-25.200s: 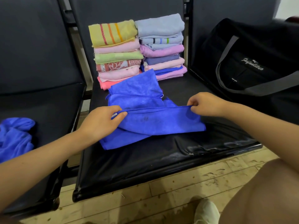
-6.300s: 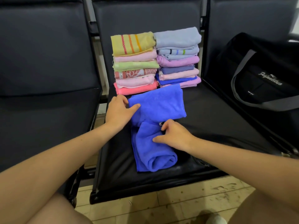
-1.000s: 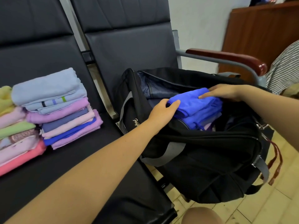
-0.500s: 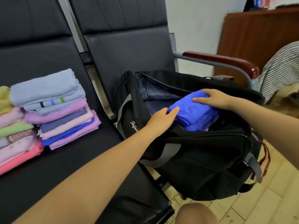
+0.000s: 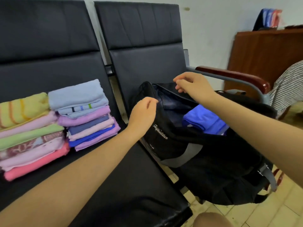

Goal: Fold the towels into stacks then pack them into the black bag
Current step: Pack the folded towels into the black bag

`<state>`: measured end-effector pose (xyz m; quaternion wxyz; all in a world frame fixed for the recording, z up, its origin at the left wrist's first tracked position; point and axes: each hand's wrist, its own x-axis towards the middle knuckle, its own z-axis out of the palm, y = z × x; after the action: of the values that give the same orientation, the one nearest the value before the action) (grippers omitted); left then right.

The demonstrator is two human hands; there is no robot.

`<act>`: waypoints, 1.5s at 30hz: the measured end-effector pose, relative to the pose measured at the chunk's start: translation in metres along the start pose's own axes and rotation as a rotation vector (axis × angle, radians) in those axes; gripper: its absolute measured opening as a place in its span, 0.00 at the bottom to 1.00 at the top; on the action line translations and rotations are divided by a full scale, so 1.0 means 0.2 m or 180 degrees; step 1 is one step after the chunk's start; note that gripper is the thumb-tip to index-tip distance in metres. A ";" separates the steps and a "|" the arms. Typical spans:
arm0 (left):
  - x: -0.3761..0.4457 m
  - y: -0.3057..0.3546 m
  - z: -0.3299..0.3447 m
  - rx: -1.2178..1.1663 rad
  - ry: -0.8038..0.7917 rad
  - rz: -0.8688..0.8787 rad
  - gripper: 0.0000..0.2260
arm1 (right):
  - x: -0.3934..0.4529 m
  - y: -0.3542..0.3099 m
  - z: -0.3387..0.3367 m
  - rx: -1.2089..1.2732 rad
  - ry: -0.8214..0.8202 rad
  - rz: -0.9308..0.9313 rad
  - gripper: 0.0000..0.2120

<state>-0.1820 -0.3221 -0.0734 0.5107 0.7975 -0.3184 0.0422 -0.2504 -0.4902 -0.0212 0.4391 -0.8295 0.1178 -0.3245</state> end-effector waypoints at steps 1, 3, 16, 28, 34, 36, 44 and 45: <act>-0.01 -0.04 -0.10 0.0089 0.0070 -0.0036 0.10 | -0.01 -0.06 0.09 0.0188 -0.0108 0.0014 0.07; -0.02 -0.14 -0.32 0.0221 0.0169 -0.0210 0.09 | -0.02 -0.17 0.27 0.0445 -0.0371 0.0094 0.07; 0.02 -0.72 -1.39 0.1014 0.0913 -0.1139 0.12 | 0.32 -0.41 1.25 0.0317 -0.0618 0.0944 0.22; 0.51 -0.82 -1.27 0.2226 -0.0178 -0.0751 0.20 | 0.65 -0.05 1.58 0.1619 -0.1502 0.2557 0.52; 0.44 -0.92 -1.17 0.2285 -0.0114 -0.0619 0.16 | 0.57 -0.30 1.51 0.1342 -0.1806 0.2541 0.39; 0.41 -0.92 -1.16 0.2166 -0.0057 -0.0623 0.16 | 0.57 -0.30 1.55 0.1316 -0.1762 0.2543 0.42; 0.38 -0.93 -1.15 0.1869 0.0079 -0.0576 0.13 | 0.60 -0.27 1.63 0.1349 -0.1715 0.2601 0.46; 0.38 -0.93 -1.15 0.1832 0.0086 -0.0569 0.15 | 0.60 -0.27 1.62 0.1271 -0.1714 0.2574 0.43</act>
<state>0.0402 -0.1111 -0.0815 0.2695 0.9337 -0.2151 0.0962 0.0441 -0.3044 -0.0572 0.6935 -0.6720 0.2474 0.0794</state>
